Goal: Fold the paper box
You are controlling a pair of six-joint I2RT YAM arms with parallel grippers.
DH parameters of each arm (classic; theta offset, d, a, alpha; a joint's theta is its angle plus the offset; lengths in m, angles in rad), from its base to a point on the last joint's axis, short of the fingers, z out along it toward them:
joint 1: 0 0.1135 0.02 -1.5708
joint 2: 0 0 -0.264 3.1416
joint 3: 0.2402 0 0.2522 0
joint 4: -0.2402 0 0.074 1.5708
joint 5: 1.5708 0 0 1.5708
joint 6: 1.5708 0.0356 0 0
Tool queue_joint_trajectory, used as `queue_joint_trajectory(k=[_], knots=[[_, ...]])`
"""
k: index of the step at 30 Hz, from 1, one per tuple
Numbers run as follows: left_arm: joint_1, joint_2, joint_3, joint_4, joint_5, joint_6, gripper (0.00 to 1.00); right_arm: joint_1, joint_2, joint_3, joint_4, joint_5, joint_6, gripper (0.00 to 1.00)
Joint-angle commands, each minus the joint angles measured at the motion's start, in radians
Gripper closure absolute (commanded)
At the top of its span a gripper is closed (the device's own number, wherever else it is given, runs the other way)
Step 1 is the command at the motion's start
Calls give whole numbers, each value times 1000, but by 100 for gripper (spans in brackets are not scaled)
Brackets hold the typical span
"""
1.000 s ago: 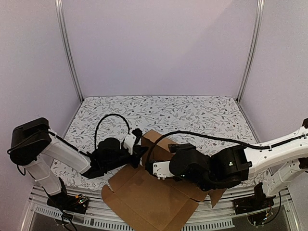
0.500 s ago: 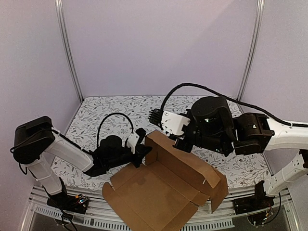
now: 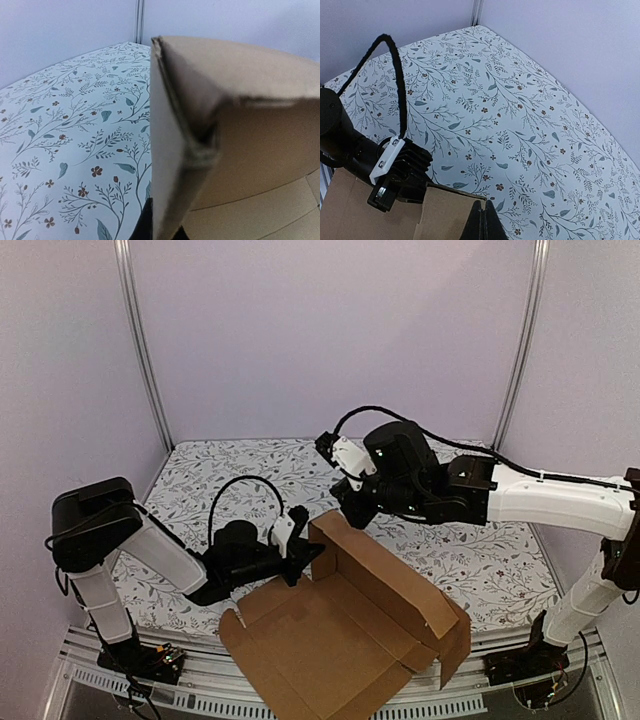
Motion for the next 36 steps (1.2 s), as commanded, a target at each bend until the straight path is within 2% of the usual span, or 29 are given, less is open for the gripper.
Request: queue_joint_trajectory(k=[1,14,27,36], knots=[[13,19,11,20,35,6,100,-17,49,6,89,-63,114,100],[13,20,35,-36,44,1,100,-17,148,-61,168,-128,210,100],[13,35,67,-72,29,-5,76,-17,166,-146,189,-135,255,100],[13,66,81,-71,4,0,68,-17,147,-170,193,-122,260,100]])
